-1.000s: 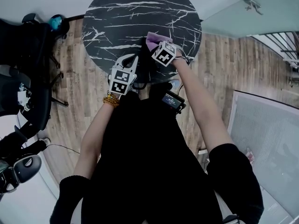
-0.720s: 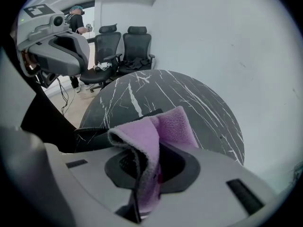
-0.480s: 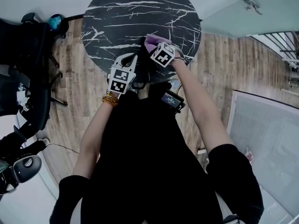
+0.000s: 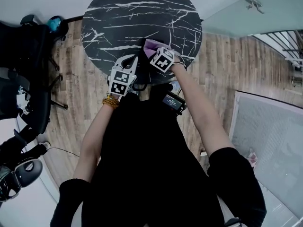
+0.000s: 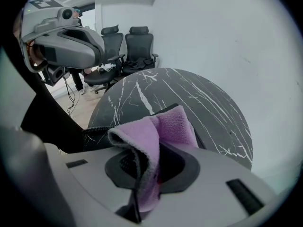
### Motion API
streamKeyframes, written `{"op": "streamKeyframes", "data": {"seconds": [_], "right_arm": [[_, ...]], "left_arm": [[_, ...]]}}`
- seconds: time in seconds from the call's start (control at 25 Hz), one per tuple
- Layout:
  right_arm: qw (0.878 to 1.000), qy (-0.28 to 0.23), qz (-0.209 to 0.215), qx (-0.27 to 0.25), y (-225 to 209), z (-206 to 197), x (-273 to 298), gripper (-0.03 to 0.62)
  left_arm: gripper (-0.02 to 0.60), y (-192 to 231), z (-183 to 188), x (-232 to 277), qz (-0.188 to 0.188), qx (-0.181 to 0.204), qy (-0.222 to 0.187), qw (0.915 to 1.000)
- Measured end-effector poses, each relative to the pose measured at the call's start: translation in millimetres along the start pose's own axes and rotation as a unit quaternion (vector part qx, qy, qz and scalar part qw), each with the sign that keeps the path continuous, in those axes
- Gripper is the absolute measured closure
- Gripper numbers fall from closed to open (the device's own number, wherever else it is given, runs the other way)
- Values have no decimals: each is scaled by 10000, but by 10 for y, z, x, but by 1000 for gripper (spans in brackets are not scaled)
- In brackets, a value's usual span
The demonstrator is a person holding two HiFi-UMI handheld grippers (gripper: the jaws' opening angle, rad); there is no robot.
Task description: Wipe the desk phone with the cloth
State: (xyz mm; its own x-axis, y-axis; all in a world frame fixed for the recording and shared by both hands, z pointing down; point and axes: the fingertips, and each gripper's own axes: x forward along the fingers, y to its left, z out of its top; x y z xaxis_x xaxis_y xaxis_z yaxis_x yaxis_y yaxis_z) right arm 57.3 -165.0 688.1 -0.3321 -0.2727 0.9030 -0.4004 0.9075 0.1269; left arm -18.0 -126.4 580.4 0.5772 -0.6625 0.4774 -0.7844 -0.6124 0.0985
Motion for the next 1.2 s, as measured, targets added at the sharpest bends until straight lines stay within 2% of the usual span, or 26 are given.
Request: {"op": "streamKeyframes", "data": {"seconds": [1.2], "right_arm": [[9995,52,217,226,412,-164,105,536]], "left_arm": [[568,-74,-28,-37,-18,96,-26,9999]]}}
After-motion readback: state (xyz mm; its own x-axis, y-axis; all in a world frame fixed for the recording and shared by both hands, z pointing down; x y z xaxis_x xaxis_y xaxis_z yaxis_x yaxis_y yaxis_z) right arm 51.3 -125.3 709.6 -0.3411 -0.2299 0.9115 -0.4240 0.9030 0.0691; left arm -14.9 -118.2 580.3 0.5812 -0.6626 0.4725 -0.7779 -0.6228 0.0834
